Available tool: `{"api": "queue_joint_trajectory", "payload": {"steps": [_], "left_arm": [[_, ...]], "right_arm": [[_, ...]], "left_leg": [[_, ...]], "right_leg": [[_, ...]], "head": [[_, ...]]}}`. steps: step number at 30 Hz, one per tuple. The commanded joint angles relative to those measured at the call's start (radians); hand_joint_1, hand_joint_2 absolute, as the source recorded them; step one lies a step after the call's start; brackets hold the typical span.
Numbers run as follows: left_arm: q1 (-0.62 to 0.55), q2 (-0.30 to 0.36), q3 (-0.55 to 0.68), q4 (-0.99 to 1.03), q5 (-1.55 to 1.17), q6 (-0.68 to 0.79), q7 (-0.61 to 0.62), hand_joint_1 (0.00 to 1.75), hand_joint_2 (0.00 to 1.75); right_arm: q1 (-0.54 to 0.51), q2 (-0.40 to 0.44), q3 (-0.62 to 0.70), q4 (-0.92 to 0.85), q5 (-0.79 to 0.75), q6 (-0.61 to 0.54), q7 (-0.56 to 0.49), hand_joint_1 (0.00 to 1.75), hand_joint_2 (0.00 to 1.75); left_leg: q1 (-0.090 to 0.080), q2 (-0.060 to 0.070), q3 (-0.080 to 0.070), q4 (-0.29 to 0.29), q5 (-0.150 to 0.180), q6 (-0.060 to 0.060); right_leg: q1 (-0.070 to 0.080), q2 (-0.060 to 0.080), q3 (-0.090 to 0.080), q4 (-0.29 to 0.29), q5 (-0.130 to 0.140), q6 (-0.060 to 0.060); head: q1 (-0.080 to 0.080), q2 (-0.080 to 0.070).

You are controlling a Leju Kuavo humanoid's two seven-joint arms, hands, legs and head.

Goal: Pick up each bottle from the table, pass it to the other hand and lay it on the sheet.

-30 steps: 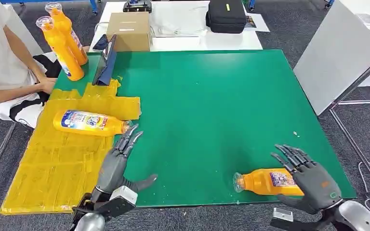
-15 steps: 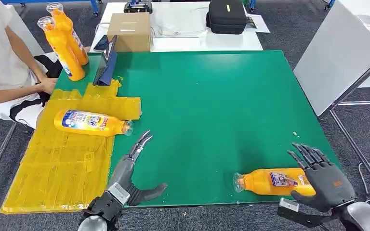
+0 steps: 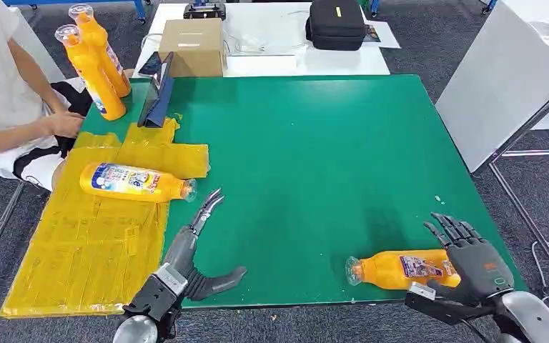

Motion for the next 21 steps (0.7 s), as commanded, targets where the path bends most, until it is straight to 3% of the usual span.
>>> {"api": "queue_joint_trajectory", "payload": {"steps": [1,7,14,18,19,20,21], "left_arm": [[-0.028,0.002,0.018,0.045,0.008,-0.001,-0.001,0.00,1.75],[-0.042,0.002,0.016,0.061,0.007,0.007,-0.002,0.00,1.75],[-0.052,0.008,0.008,0.081,0.027,0.015,-0.006,0.00,1.75],[-0.048,0.008,0.010,0.081,0.031,0.017,-0.006,0.00,1.75],[-0.044,0.006,0.012,0.078,0.033,0.018,-0.006,0.00,1.75],[-0.041,0.004,0.014,0.076,0.034,0.019,-0.005,0.00,1.75],[-0.041,0.004,0.014,0.076,0.034,0.019,-0.005,0.00,1.75]], "right_arm": [[-0.069,0.002,0.116,0.128,-0.032,0.062,0.004,0.00,1.75],[-0.084,-0.031,0.146,0.157,-0.062,0.091,0.010,0.00,1.75],[-0.094,-0.130,0.188,0.182,-0.138,0.172,0.026,0.00,1.75],[-0.094,-0.134,0.184,0.196,-0.115,0.173,0.075,0.00,1.75],[-0.097,-0.127,0.188,0.204,-0.078,0.164,0.116,0.07,1.75],[-0.102,-0.120,0.194,0.214,-0.049,0.161,0.145,0.28,1.75],[-0.102,-0.120,0.194,0.214,-0.049,0.161,0.145,0.37,1.75]], "left_leg": [[0.001,0.002,0.006,-0.002,-0.001,0.000],[0.001,0.001,0.004,-0.001,-0.001,0.000],[0.000,0.001,0.006,-0.002,-0.002,0.000],[0.000,0.001,0.004,-0.001,-0.001,0.000],[0.000,0.001,0.007,-0.002,-0.002,0.000],[0.001,0.001,0.005,-0.002,-0.001,0.000],[0.001,0.001,0.008,-0.002,-0.002,0.000]], "right_leg": [[0.002,0.001,0.006,-0.003,0.000,-0.002],[0.001,0.000,0.005,-0.002,0.000,-0.002],[0.001,0.000,0.007,-0.003,-0.001,-0.002],[0.001,0.000,0.005,-0.002,0.000,-0.002],[0.001,0.000,0.008,-0.003,-0.001,-0.003],[0.001,0.000,0.006,-0.003,-0.001,-0.002],[0.002,0.000,0.008,-0.004,-0.001,-0.003]], "head": [[0.000,0.000],[0.000,0.000],[0.000,0.000],[0.000,0.000],[0.000,0.000],[0.000,0.000],[0.000,0.000]]}}
